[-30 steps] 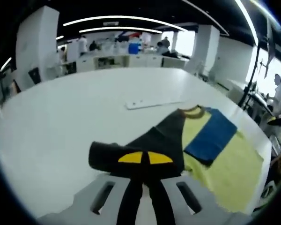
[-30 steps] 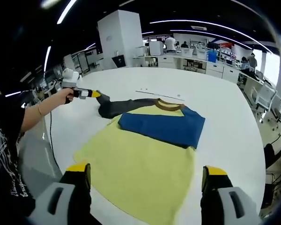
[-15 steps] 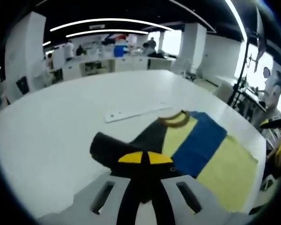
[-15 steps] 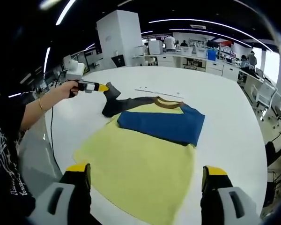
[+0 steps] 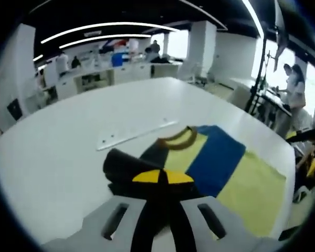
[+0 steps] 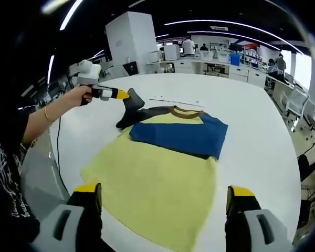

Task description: Fold the garment on the visible template until the final outline fits inside the template.

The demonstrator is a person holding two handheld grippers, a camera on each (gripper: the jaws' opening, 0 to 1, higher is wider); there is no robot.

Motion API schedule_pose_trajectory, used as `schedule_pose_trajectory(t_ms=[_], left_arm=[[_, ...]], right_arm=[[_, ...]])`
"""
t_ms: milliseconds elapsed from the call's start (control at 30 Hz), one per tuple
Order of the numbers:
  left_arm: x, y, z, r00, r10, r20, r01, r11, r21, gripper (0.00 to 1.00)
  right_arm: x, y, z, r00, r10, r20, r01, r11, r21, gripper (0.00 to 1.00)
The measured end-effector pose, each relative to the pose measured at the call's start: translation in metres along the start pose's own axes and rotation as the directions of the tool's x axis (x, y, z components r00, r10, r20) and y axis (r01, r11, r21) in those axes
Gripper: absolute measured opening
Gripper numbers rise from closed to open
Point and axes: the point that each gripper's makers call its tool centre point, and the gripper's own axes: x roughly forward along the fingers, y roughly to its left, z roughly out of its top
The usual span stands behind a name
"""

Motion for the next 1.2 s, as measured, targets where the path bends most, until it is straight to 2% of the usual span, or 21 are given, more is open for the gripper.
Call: schedule_pose_trajectory(t_ms=[200, 700, 933, 1200], left_arm=[[0.011, -0.017, 0.005, 1.0, -0.023, -0.009, 0.024, 0.999, 0.036, 0.0], [0.038, -0.063, 0.02, 0.994, -0.106, 0.007, 0.105, 0.994, 0.038, 0.0], [0.054, -0.089, 0.011, 0.988, -0.152, -0.024, 0.153, 0.987, 0.046, 0.0], [0.071, -0.107, -0.005, 0.983, -0.175, -0.058, 0.177, 0.984, 0.031, 0.0]], right_arm=[[0.0, -0.001, -0.003, 1.0, 0.002, -0.01, -0.002, 1.0, 0.001, 0.99], [0.002, -0.001, -0.007, 1.0, 0.004, -0.026, -0.004, 1.0, 0.001, 0.99], [0.001, -0.002, -0.012, 0.999, 0.004, -0.034, -0.004, 1.0, 0.01, 0.99], [0.002, -0.005, -0.019, 0.999, 0.001, -0.049, 0.0, 1.0, 0.022, 0.99]])
